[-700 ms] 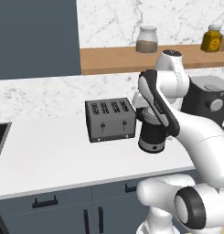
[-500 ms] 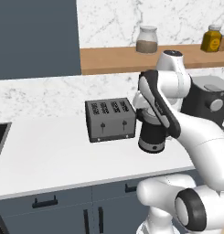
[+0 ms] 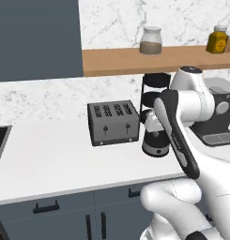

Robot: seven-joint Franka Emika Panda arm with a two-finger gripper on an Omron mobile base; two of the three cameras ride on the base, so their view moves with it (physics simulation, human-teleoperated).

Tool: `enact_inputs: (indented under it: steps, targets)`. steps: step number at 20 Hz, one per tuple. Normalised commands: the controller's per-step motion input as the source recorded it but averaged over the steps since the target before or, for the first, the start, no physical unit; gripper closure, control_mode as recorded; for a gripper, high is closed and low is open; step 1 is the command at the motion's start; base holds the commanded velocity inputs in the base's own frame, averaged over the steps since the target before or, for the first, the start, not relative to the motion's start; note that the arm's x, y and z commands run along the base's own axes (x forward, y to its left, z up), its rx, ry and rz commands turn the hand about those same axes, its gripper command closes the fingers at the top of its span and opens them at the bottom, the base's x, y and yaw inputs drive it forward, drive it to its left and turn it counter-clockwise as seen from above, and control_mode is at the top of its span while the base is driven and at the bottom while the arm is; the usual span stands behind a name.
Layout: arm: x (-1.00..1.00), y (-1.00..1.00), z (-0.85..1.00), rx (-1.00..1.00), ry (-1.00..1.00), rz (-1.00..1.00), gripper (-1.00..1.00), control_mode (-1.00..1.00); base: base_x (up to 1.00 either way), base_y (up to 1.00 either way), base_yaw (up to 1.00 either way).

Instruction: Navigate to the sink.

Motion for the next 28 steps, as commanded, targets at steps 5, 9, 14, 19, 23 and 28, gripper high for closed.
enact_inputs:
  steps: [5, 9, 14, 19, 23, 28]
  targets:
    - [-0.96, 0.0, -0.69, -0.04, -0.07, 0.03, -1.0, -1.0, 0.0, 0.0, 0.0]
    - [-0.68, 0.0, -0.55, -0.01, -0.05, 0.1, -1.0, 1.0, -0.22, 0.0, 0.08]
    - [0.0, 0.0, 0.0, 0.0, 0.0, 0.0, -1.0, 1.0, -0.7, 0.01, 0.63]
    - [0.0, 0.0, 0.0, 0.0, 0.0, 0.0, -1.0, 1.0, -0.25, 0.06, 0.87]
    - [0.0, 0.0, 0.0, 0.0, 0.0, 0.0, -1.0, 1.0, -0.03, 0.23, 0.88]
    - [0.0, 0.0, 0.0, 0.0, 0.0, 0.0, -1.0, 1.0, 0.09, 0.25, 0.84]
